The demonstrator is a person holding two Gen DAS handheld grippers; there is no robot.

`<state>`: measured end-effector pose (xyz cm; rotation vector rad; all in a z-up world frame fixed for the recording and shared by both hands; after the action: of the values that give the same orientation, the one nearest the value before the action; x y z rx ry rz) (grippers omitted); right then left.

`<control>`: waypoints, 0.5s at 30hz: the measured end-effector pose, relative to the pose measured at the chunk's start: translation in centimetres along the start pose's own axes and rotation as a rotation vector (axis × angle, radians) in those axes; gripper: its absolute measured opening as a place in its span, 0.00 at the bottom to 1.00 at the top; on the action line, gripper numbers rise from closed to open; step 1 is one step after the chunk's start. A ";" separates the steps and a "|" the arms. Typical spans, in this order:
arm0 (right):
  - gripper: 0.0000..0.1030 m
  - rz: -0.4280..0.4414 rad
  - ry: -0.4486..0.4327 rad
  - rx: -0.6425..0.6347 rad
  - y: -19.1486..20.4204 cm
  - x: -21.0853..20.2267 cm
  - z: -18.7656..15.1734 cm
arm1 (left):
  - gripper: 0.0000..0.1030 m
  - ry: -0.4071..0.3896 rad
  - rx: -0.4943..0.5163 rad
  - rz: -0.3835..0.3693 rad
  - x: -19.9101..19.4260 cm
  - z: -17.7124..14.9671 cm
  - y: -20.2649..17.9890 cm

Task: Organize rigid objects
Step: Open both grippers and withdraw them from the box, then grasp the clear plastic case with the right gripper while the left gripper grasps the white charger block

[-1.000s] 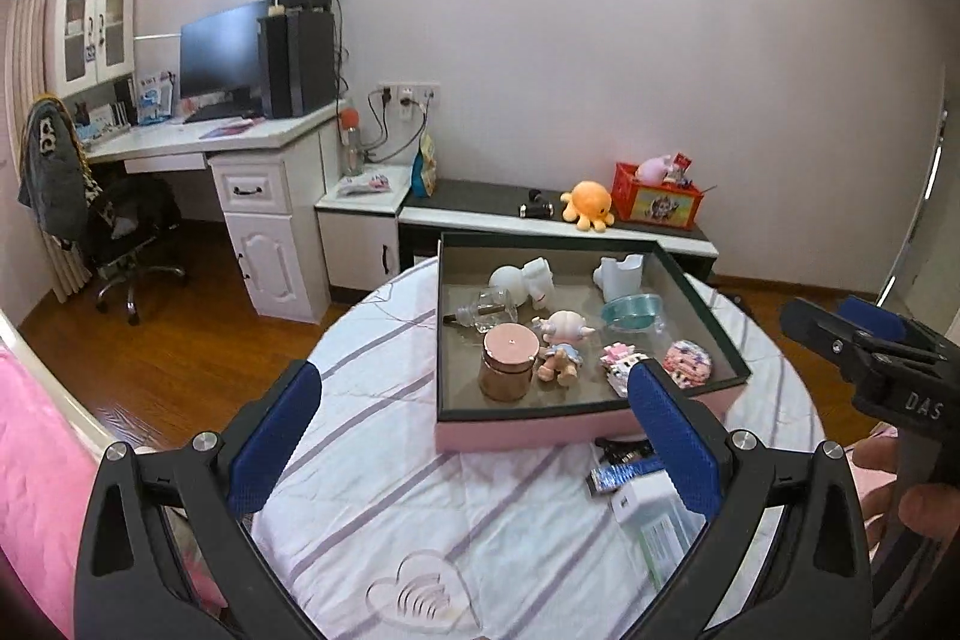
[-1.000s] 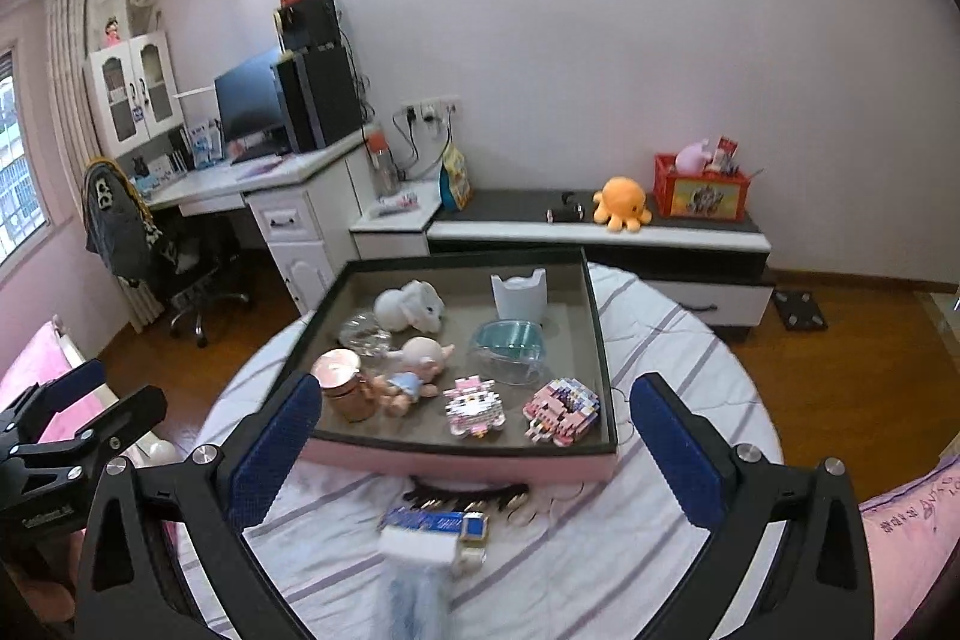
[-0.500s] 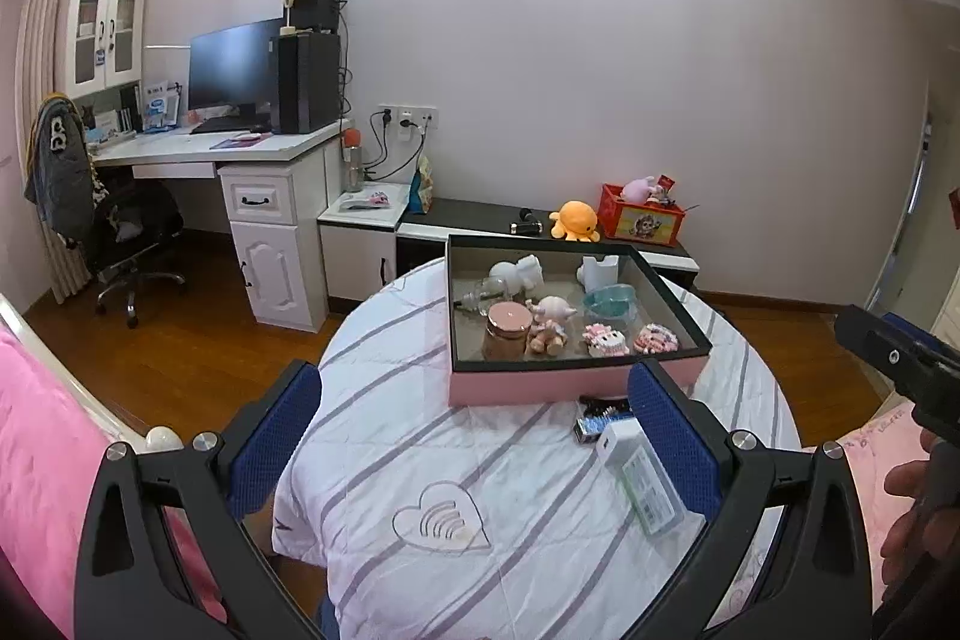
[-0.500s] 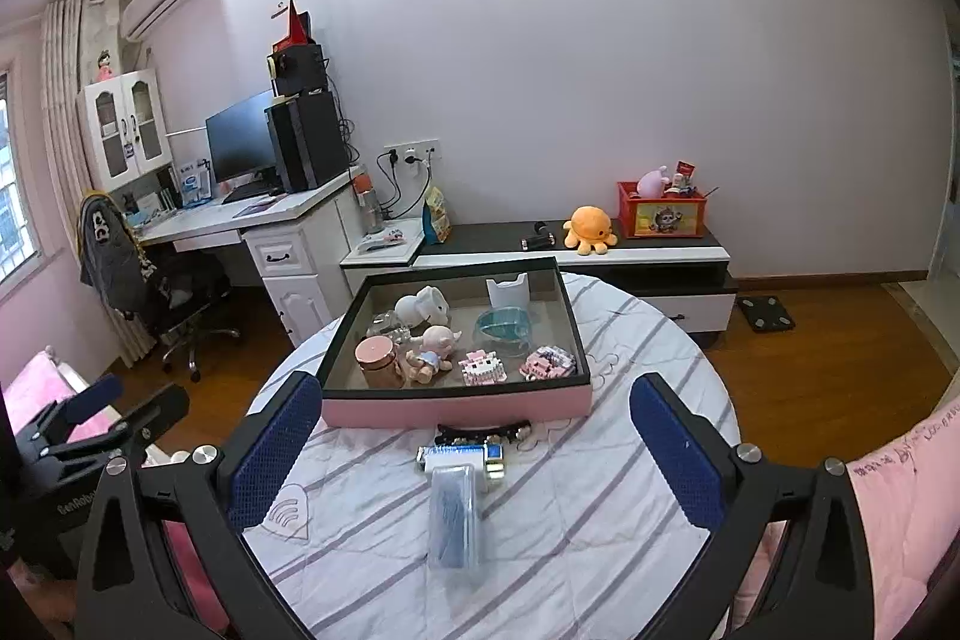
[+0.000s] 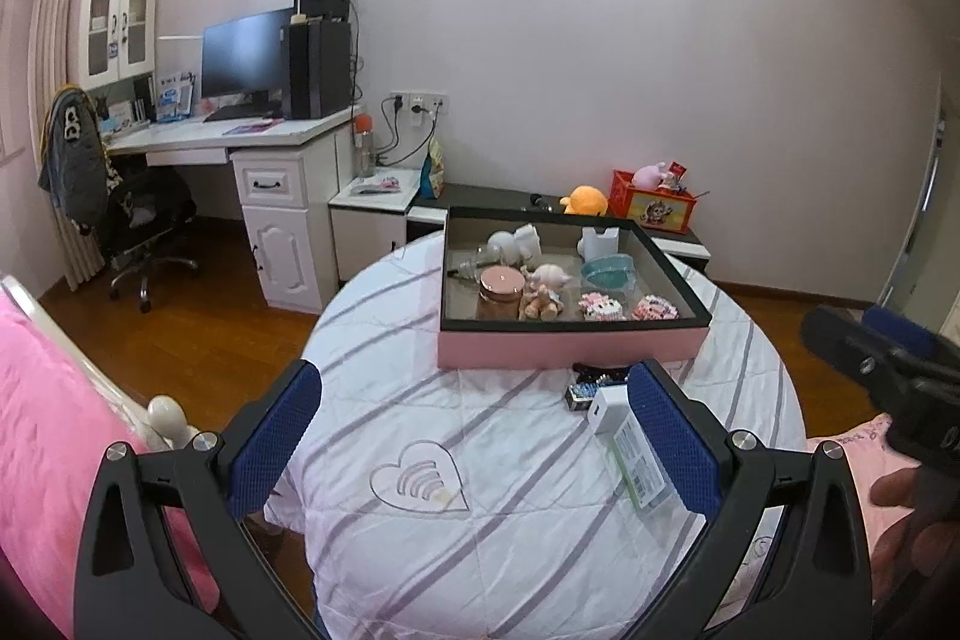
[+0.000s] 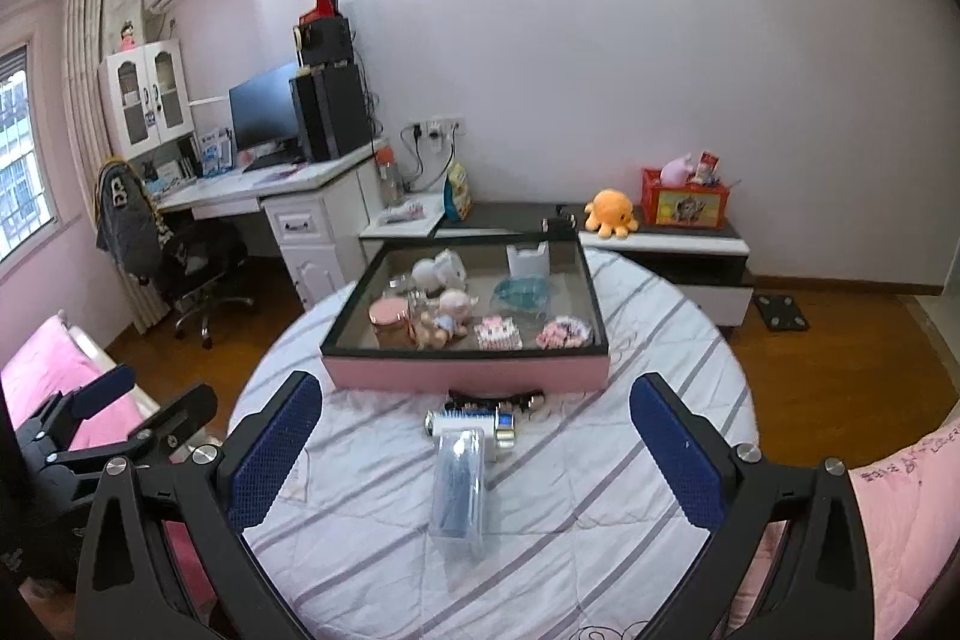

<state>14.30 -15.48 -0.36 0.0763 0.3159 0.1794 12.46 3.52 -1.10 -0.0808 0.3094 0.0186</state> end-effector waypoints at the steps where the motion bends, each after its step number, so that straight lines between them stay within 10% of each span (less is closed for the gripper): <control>1: 1.00 0.005 0.017 0.007 -0.2 0.4 -0.7 | 1.00 0.007 0.008 0.008 0.1 -0.4 -0.2; 15: 1.00 0.029 0.243 0.084 -1.6 6.7 -9.4 | 1.00 0.140 0.034 0.075 4.2 -5.4 -0.5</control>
<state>17.84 -15.40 -11.48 0.1425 0.5645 0.2048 14.87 2.57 -7.46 -0.0369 0.4526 0.0818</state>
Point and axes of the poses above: each gripper's, at about its wrist camera, not at the fingertips, and x roughly the way its jaws point, y to its left, z to its top, the point moved 8 cm from there along x, roughly the way its jaws point, and after that the axes turned 14 degrees about -y, right-handed, at the moved point
